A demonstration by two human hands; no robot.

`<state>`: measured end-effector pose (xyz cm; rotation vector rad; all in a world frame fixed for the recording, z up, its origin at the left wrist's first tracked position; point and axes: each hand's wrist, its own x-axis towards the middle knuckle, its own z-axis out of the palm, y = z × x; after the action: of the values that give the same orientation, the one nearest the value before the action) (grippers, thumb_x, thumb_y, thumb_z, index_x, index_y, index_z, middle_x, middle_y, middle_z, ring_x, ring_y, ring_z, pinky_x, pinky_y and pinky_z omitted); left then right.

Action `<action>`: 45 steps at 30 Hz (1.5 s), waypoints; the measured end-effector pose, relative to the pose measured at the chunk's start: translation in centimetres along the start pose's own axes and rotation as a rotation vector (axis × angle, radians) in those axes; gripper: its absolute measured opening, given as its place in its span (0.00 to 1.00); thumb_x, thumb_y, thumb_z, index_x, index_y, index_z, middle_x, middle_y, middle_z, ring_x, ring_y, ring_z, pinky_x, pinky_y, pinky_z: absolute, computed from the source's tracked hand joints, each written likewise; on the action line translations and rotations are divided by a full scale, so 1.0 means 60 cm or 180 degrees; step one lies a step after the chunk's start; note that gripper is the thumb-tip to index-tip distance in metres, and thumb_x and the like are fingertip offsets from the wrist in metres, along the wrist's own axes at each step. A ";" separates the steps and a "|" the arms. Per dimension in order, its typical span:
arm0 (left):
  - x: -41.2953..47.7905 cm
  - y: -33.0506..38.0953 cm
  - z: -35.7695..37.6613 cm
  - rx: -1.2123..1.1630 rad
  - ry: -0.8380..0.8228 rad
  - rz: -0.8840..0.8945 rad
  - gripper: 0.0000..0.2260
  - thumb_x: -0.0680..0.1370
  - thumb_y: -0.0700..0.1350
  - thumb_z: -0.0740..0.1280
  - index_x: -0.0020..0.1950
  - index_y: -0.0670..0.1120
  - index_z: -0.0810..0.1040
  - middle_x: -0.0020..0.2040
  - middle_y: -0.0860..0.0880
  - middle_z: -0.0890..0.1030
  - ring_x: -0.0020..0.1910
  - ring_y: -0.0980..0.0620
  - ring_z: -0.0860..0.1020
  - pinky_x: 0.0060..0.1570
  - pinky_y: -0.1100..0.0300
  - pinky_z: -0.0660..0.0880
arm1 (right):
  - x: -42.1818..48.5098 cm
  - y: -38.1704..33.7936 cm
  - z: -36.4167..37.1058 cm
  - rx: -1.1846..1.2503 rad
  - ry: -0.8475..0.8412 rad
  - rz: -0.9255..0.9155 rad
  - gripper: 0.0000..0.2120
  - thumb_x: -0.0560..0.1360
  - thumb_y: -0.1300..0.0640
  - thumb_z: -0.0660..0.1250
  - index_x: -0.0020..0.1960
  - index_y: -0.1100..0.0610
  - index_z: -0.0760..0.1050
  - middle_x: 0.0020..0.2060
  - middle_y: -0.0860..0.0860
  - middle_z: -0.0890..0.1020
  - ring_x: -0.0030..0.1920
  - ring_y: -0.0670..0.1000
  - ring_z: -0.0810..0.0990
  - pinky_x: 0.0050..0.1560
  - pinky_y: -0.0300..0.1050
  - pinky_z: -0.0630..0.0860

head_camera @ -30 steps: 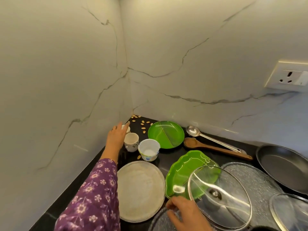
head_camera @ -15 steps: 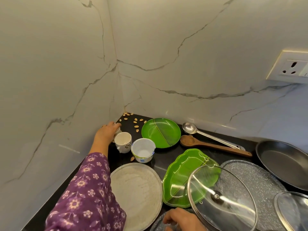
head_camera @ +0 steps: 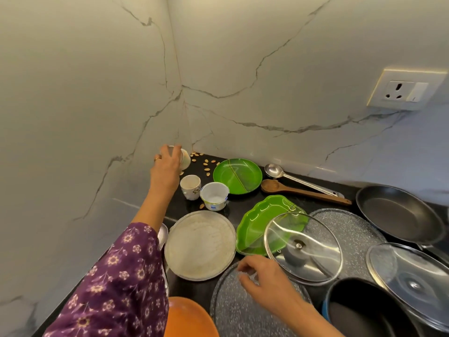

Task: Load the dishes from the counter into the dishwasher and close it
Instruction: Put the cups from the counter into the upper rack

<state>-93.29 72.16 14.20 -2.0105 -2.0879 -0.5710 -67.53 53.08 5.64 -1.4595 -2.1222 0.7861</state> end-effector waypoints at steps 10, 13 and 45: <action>-0.223 0.190 -0.172 -0.1140 -0.0275 0.0455 0.30 0.70 0.48 0.74 0.67 0.49 0.65 0.60 0.44 0.68 0.51 0.39 0.76 0.44 0.44 0.77 | -0.116 -0.040 -0.116 0.1564 0.0297 0.0659 0.10 0.77 0.46 0.63 0.49 0.52 0.76 0.42 0.49 0.81 0.40 0.44 0.79 0.46 0.40 0.78; -0.287 0.270 -0.203 -0.1401 -0.0381 0.0721 0.30 0.68 0.49 0.75 0.67 0.48 0.67 0.60 0.45 0.69 0.50 0.41 0.75 0.45 0.47 0.76 | -0.168 -0.024 -0.161 0.2906 0.0379 0.1156 0.17 0.77 0.43 0.59 0.55 0.56 0.73 0.46 0.56 0.80 0.40 0.49 0.79 0.41 0.42 0.79; -0.991 1.210 -0.129 -0.2123 -0.2759 0.4290 0.34 0.73 0.64 0.64 0.72 0.47 0.63 0.68 0.48 0.69 0.67 0.48 0.67 0.64 0.60 0.62 | -1.178 0.425 -0.396 0.3783 0.4204 0.3000 0.22 0.75 0.41 0.60 0.55 0.58 0.75 0.42 0.57 0.77 0.38 0.53 0.76 0.35 0.44 0.72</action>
<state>-18.59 15.09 8.35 -3.7319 -0.1277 -0.0666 -10.61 -1.31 3.16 -1.4140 0.1406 0.7379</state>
